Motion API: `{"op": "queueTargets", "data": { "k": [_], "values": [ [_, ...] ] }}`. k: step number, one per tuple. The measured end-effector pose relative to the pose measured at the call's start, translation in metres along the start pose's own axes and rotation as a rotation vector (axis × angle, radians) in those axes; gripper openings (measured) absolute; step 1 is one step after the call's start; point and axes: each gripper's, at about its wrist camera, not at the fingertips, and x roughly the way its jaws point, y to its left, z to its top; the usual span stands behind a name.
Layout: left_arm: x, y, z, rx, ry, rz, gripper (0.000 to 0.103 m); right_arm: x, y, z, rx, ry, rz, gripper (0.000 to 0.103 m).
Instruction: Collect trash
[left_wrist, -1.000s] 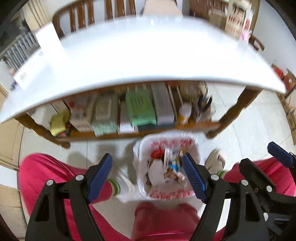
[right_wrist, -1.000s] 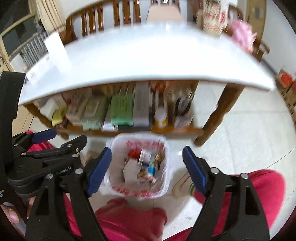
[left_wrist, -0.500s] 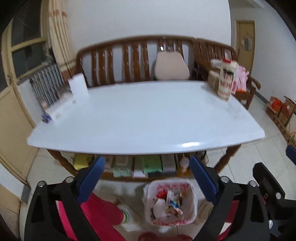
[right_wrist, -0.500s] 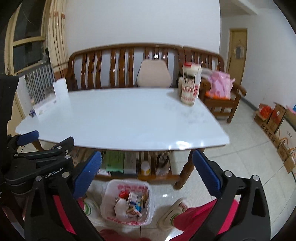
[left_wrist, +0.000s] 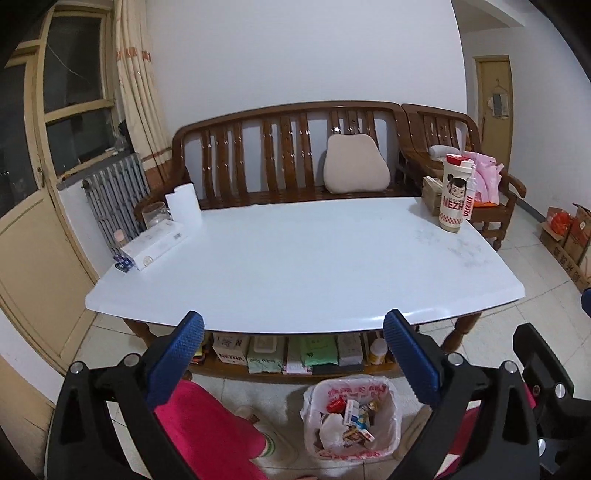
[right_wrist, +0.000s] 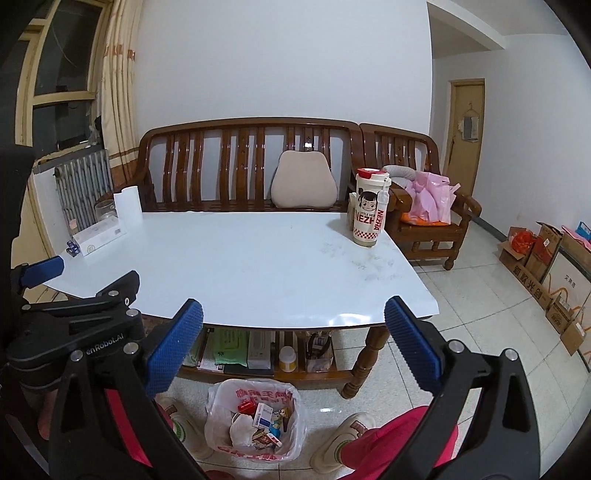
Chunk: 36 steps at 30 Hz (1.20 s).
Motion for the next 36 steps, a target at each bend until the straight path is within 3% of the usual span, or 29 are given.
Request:
{"op": "queueTargets", "data": {
  "k": [15,36],
  "values": [
    [-0.002,0.006,-0.001,-0.03,0.028,-0.042,0.095,-0.007,0.005,0.003,0.009,0.012,-0.018,0.096],
    [0.003,0.009,0.001,-0.049,0.039,-0.033,0.095,-0.005,0.006,0.004,0.002,0.011,-0.015,0.096]
  ]
}}
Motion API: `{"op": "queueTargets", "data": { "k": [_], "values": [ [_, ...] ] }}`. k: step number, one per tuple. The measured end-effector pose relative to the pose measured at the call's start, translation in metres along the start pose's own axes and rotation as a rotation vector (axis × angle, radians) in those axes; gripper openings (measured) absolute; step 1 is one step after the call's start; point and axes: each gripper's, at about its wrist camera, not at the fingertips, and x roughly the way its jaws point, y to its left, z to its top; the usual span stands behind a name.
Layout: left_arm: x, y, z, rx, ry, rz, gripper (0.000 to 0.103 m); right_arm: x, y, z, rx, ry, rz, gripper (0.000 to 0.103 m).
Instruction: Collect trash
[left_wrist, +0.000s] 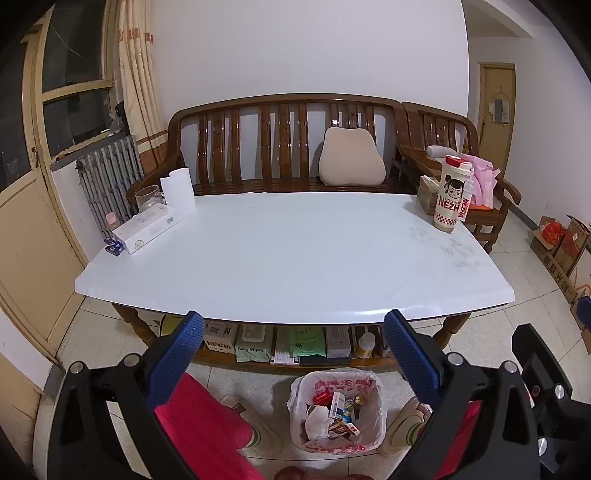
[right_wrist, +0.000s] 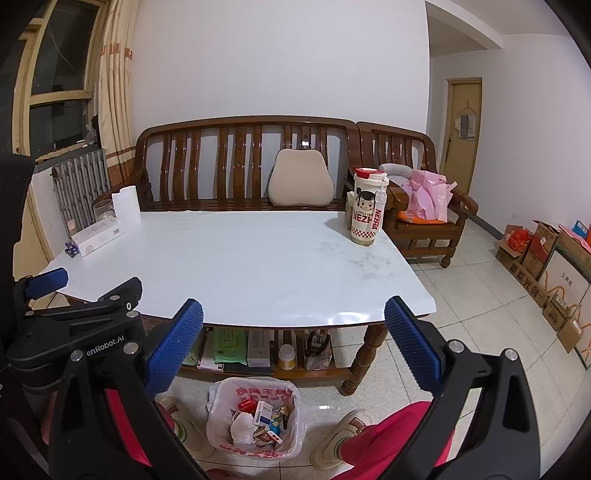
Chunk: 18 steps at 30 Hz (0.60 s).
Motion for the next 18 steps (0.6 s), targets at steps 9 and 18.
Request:
{"op": "queueTargets", "data": {
  "k": [9,18],
  "values": [
    [0.0021,-0.001,-0.0004,0.001,0.004,0.002,0.095,0.0001,0.0,0.0005,0.001,0.002,0.002,0.096],
    [0.0014,0.0002,-0.0002,-0.002,0.001,0.005,0.095,0.0005,0.0012,0.0006,0.001,0.001,0.004,0.096]
  ]
}}
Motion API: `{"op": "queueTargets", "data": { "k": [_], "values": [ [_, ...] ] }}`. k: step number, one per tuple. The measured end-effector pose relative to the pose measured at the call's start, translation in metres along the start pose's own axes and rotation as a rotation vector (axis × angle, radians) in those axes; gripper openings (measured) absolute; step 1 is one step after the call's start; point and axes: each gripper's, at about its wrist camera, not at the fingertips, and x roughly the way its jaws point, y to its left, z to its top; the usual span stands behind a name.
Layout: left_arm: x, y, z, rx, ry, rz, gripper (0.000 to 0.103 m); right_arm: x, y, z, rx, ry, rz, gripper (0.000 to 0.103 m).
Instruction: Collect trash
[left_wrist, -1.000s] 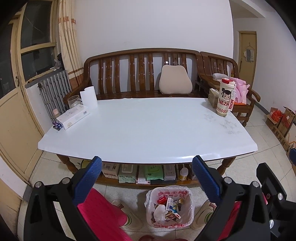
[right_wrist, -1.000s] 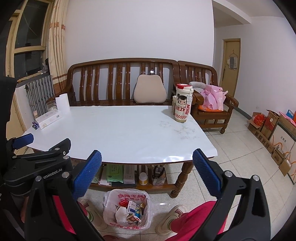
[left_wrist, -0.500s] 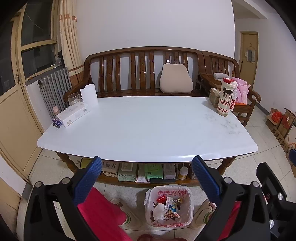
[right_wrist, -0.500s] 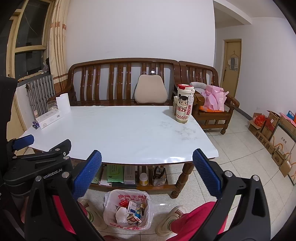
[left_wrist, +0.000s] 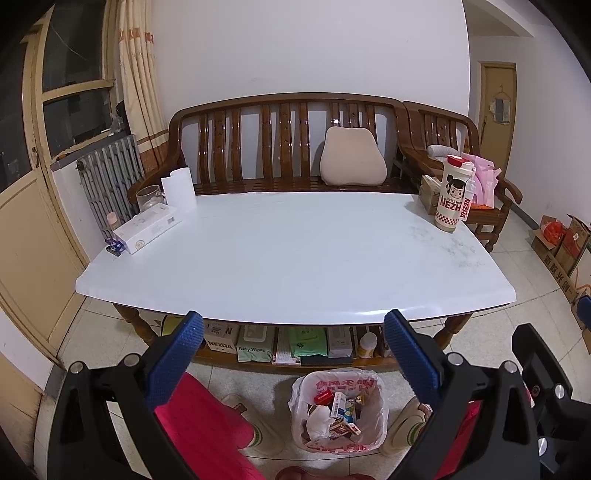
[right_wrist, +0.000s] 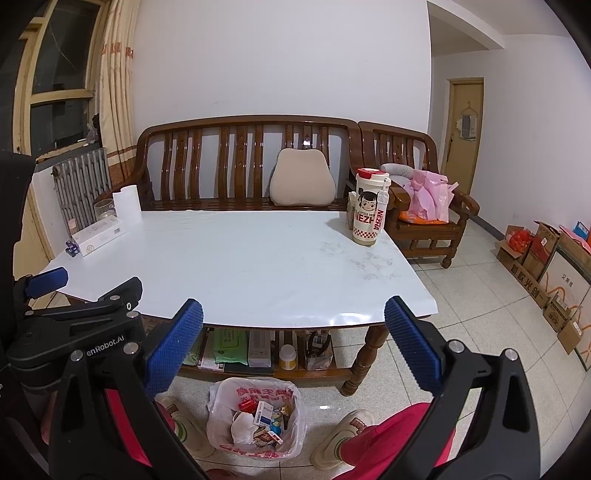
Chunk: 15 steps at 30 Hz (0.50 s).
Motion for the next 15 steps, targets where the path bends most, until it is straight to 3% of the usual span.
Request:
{"op": "queueTargets", "data": {
  "k": [15],
  "values": [
    [0.0001,-0.0018,0.001,0.005,-0.004,0.004,0.095,0.0027,0.0003,0.0014,-0.003,0.001,0.009,0.096]
  ]
}}
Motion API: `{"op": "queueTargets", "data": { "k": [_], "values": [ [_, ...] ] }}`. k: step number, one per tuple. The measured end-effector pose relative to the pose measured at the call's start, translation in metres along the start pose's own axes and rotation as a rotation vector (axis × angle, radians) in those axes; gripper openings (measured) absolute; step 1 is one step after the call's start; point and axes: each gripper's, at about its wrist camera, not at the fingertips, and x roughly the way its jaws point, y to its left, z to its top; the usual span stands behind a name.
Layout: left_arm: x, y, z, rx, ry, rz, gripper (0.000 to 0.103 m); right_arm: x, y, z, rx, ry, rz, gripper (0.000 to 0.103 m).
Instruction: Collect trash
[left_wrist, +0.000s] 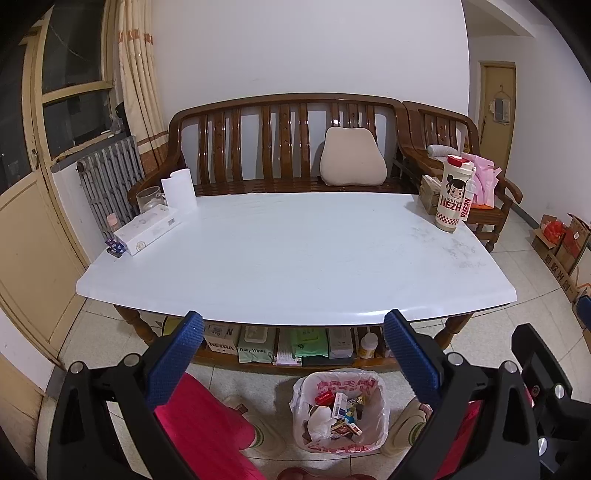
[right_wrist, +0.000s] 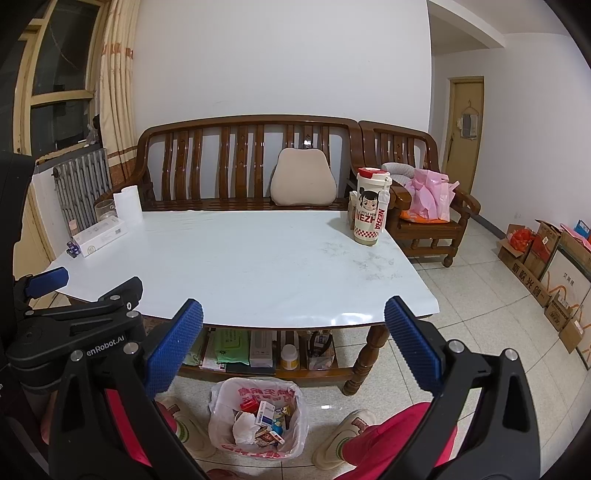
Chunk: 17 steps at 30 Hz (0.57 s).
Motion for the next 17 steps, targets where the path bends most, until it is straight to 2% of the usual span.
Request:
{"op": "queueTargets", "data": {
  "k": [7,17],
  "values": [
    [-0.0049,-0.001,-0.0008,0.011,-0.036,0.014,0.095,0.0003,-0.0002,0.0006,0.001,0.001,0.002,0.096],
    [-0.0026,-0.0029,0.0009,0.016,-0.015,0.017,0.095,0.0007,-0.0005,-0.0003,0.002,0.0,0.001,0.096]
  ]
}}
